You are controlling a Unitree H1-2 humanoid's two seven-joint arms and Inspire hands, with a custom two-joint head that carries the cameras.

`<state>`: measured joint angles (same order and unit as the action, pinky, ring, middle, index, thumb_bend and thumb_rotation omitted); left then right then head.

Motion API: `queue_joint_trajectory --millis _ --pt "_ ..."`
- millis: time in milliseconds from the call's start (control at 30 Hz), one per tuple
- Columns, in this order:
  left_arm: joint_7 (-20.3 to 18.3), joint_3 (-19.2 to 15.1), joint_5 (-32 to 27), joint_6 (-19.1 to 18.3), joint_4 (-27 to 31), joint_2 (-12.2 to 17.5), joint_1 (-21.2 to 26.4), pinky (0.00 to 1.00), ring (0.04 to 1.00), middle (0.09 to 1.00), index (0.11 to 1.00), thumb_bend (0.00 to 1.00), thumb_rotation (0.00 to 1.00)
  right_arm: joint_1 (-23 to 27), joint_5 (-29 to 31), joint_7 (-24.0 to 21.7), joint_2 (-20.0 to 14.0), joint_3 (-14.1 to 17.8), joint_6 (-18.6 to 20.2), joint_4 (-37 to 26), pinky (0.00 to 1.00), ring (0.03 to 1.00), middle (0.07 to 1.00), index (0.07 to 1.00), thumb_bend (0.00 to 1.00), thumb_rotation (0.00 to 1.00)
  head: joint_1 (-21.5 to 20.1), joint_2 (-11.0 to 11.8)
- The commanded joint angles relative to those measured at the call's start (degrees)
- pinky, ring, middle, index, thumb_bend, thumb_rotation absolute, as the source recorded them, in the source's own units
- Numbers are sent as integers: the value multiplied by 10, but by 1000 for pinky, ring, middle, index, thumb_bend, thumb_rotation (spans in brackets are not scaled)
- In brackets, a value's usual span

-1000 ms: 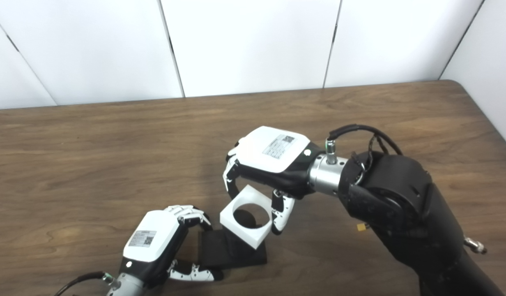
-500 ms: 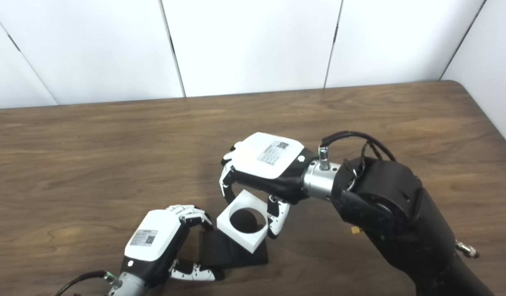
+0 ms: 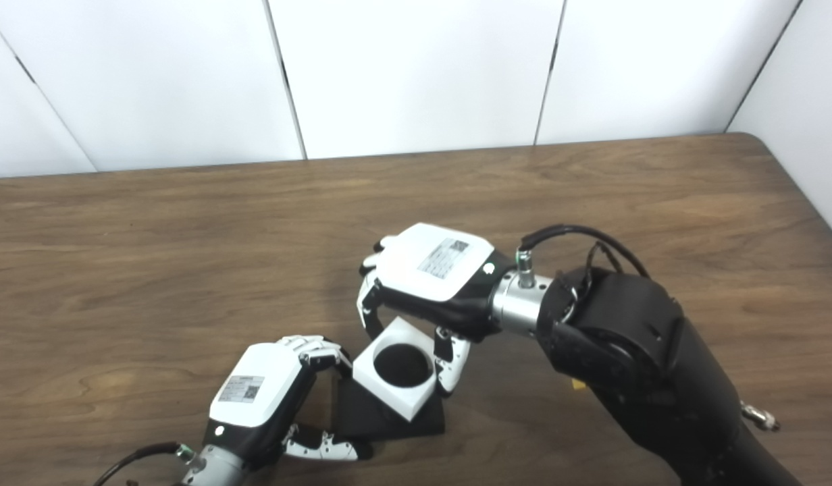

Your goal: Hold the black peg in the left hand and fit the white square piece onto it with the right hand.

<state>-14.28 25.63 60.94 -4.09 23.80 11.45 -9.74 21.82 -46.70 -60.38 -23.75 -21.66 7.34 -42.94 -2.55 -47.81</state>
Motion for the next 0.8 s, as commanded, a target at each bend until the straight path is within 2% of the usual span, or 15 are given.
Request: queue_joint_trajectory --millis 0,367,700,733,767 --pt "-30 14 7 -2 -6 -2 -6 825 799 735 486 520 47 14 -1 8 2 4 -11 -5 924 882 753 485 523 132 1 -1" --pt "-31 14 17 -2 -7 -8 -6 819 795 732 486 520 47 6 -6 13 8 3 -23 2 918 876 750 484 523 131 3 -1" --pt "-33 13 18 -1 -5 -8 -6 819 795 731 485 520 47 8 -26 -11 5 -1 -26 -3 946 885 759 490 525 146 2 -3" --pt "-34 13 19 -1 -6 -8 -6 819 795 731 485 520 47 9 -28 -17 5 -1 -22 -4 955 894 769 568 746 223 1 -4" --pt "-34 13 19 0 -6 -7 -5 818 795 731 485 520 47 9 -30 -22 5 -1 -20 -4 961 900 776 603 830 262 1 -4"
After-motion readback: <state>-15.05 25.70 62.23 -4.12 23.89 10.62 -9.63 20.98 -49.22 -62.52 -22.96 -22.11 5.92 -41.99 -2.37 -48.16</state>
